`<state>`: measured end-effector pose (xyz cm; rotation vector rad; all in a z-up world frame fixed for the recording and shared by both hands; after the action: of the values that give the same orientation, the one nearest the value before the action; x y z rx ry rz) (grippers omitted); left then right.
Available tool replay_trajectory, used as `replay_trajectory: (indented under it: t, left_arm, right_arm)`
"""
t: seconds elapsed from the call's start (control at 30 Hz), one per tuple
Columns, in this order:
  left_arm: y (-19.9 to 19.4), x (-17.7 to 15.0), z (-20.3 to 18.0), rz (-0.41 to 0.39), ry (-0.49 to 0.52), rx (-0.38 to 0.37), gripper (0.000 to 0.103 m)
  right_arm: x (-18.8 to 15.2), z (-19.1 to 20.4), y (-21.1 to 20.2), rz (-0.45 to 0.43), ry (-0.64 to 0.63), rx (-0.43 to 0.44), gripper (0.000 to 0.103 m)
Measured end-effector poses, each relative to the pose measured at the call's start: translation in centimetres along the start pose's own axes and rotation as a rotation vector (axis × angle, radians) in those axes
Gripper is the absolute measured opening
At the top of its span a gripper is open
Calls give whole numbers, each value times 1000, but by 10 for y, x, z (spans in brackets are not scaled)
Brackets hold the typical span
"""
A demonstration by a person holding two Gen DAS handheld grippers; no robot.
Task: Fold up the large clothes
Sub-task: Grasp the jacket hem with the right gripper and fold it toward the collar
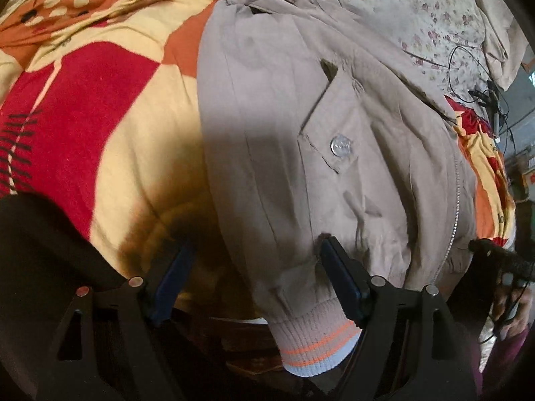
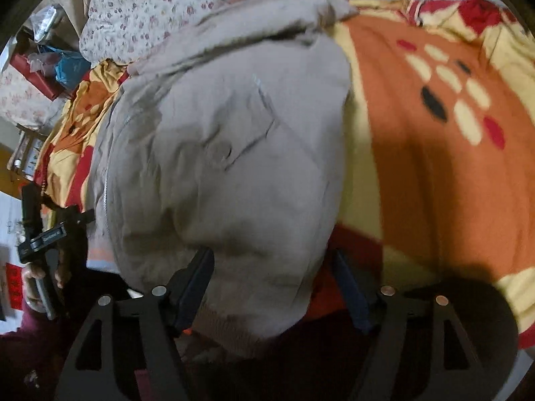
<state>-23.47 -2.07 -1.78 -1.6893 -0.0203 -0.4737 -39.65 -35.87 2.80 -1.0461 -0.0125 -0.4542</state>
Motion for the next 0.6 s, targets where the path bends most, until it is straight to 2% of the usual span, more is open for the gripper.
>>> replay_trajectory:
  t: [0.2, 0.3, 0.47, 0.6]
  left_arm:
    - [6, -2, 0, 31, -13, -48, 80]
    - [10, -6, -3, 46, -26, -62, 86]
    - [10, -10, -13, 42, 11, -13, 86]
    - [10, -11, -14, 39, 12, -5, 86]
  right_arm:
    - [-10, 22, 13, 41, -55, 115, 76]
    - [-10, 19, 17, 49, -44, 109, 76]
    - [-11, 22, 19, 60, -57, 103, 77]
    - [-10, 26, 23, 74, -81, 96, 77]
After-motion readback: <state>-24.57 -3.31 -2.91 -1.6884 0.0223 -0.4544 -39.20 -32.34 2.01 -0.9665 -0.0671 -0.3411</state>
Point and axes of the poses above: each gripper's, at about its wrist camera, not at the fingertips, and y roughly the way its jaws point, z to its left, x to its top, the point moved 3 cm from there along y, roughly the way its jaws point, and after that the axes turned 12 degrees about x, right-handed, at the moved point
